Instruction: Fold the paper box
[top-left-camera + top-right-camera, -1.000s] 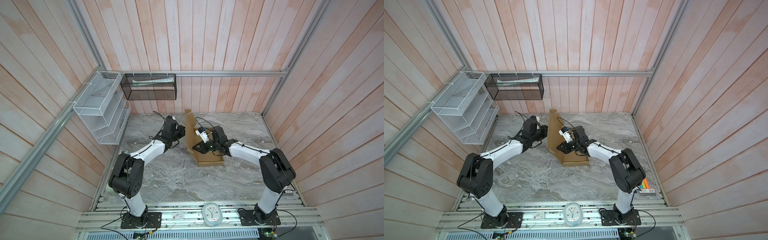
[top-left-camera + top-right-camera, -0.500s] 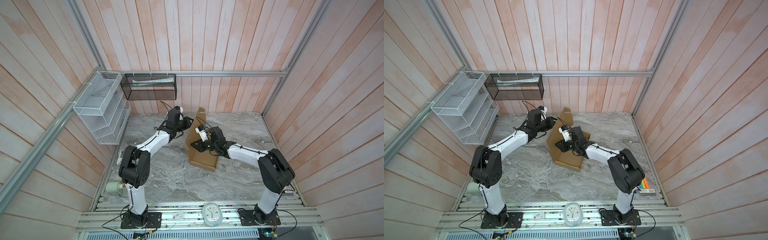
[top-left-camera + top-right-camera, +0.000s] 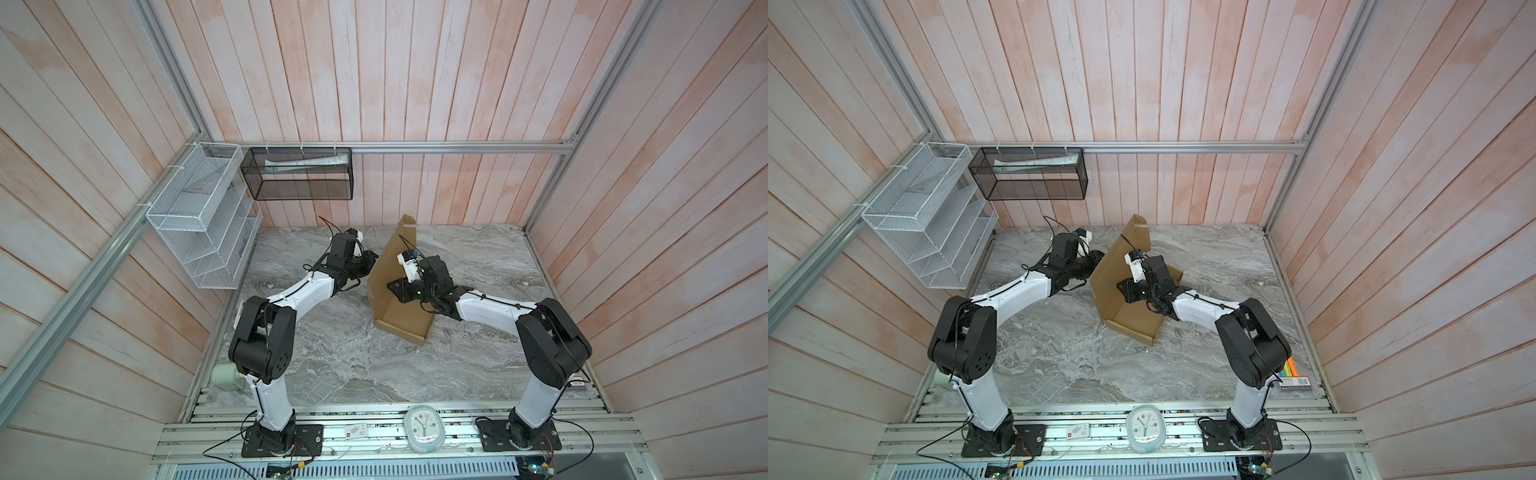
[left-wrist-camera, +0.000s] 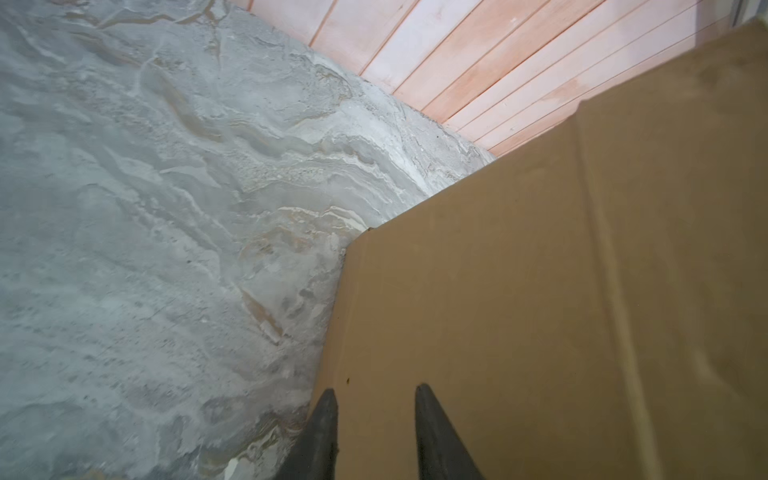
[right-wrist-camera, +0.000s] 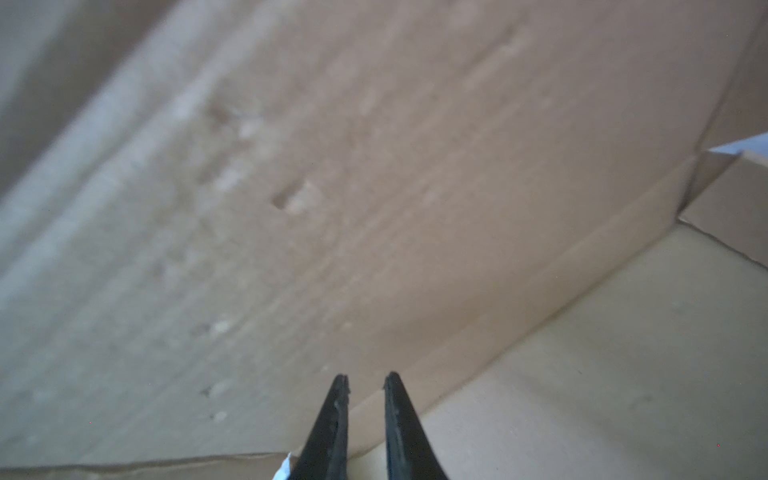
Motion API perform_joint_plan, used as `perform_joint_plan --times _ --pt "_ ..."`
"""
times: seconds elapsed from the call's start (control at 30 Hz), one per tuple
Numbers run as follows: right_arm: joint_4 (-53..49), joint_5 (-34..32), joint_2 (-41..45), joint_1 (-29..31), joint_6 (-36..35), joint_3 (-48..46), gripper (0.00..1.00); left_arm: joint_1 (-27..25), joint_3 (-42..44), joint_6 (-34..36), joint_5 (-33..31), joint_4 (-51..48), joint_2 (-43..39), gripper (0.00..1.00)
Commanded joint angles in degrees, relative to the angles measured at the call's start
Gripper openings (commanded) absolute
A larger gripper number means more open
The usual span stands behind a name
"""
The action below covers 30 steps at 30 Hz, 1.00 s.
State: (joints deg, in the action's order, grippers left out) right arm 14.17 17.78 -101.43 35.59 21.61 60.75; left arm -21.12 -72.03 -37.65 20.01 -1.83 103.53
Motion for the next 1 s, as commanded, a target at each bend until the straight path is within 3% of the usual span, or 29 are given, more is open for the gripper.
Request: perform_joint_plan --times 0.0,0.53,0.97 --pt "0.84 -1.74 3.74 -1.44 0.85 -2.19 0.19 0.55 3.45 1.61 -2.43 0.66 -5.53 0.35" --pt "2.29 -3.23 9.79 -6.4 1.6 -10.9 0.19 0.73 20.27 1.26 -15.02 -1.96 -23.29 0.37" --pt "4.72 -3.47 9.71 -8.44 2.65 -13.68 0.19 0.39 30.27 -1.32 -16.75 -9.93 -40.32 0.39"
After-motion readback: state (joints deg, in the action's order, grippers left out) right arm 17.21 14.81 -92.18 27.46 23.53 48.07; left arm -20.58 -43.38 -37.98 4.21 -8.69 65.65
